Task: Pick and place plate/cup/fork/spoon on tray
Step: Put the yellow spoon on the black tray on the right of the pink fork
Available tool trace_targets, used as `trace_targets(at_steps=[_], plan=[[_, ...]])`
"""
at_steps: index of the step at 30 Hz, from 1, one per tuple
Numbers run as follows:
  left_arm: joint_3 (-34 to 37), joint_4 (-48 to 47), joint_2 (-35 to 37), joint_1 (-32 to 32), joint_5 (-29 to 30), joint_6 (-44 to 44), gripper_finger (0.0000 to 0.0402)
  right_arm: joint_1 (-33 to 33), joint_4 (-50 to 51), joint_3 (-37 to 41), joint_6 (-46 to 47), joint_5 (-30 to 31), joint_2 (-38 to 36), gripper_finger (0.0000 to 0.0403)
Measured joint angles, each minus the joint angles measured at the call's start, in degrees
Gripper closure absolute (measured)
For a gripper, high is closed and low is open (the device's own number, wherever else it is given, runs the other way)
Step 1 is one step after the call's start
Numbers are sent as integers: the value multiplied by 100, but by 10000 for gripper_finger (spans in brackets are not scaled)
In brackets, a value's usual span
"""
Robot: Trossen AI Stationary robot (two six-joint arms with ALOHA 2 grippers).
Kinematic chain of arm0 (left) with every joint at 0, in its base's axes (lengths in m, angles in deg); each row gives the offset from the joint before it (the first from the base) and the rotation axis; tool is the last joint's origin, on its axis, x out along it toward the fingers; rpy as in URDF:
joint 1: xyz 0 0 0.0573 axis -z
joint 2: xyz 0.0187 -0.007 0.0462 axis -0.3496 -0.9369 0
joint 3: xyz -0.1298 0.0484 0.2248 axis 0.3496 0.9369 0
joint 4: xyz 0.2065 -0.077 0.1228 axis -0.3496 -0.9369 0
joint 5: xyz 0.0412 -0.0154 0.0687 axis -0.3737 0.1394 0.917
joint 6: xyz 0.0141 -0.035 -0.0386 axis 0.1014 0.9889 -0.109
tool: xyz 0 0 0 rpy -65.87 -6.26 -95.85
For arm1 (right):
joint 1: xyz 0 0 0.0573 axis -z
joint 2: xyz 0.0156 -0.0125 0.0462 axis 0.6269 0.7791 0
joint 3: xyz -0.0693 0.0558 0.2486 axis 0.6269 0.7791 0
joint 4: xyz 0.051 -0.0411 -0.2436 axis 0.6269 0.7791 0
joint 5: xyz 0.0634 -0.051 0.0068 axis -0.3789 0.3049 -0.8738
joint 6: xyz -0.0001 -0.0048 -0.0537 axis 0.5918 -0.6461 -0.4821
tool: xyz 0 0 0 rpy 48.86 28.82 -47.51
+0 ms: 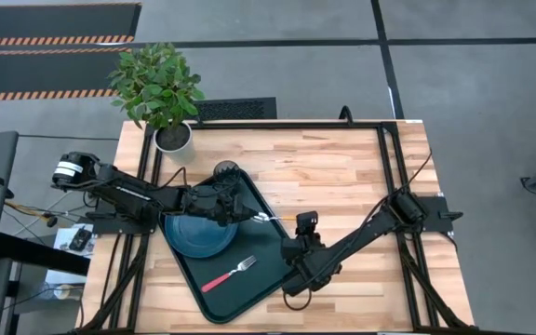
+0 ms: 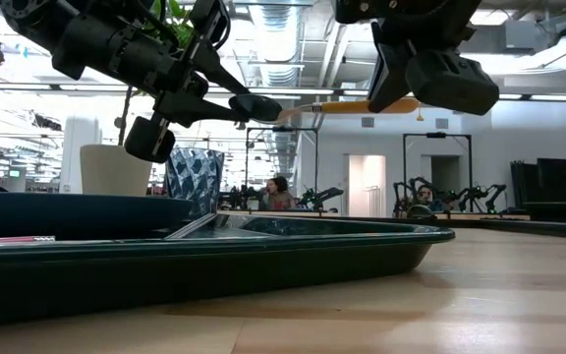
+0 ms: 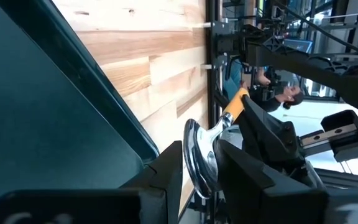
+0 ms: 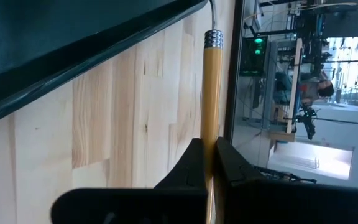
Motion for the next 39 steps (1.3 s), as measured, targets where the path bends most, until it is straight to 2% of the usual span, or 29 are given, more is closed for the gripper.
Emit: trace_targets(at_steps=[10, 19, 23, 34, 39], plan=[[0, -30, 0, -2, -115, -206, 395, 20, 12, -2, -22, 42, 0, 398], [2, -4, 0, -2, -116, -463, 398, 47, -9, -4, -16, 33, 0, 388], [2, 16, 0, -2, -120, -598, 400, 57, -38, -4, 0, 9, 0, 347], [0, 33, 0, -64, -155, -1020, 401, -4, -176, -4, 221, -33, 0, 171], [0, 26, 1, -343, -350, -1404, 401, -248, 180, -4, 1124, -88, 0, 143]])
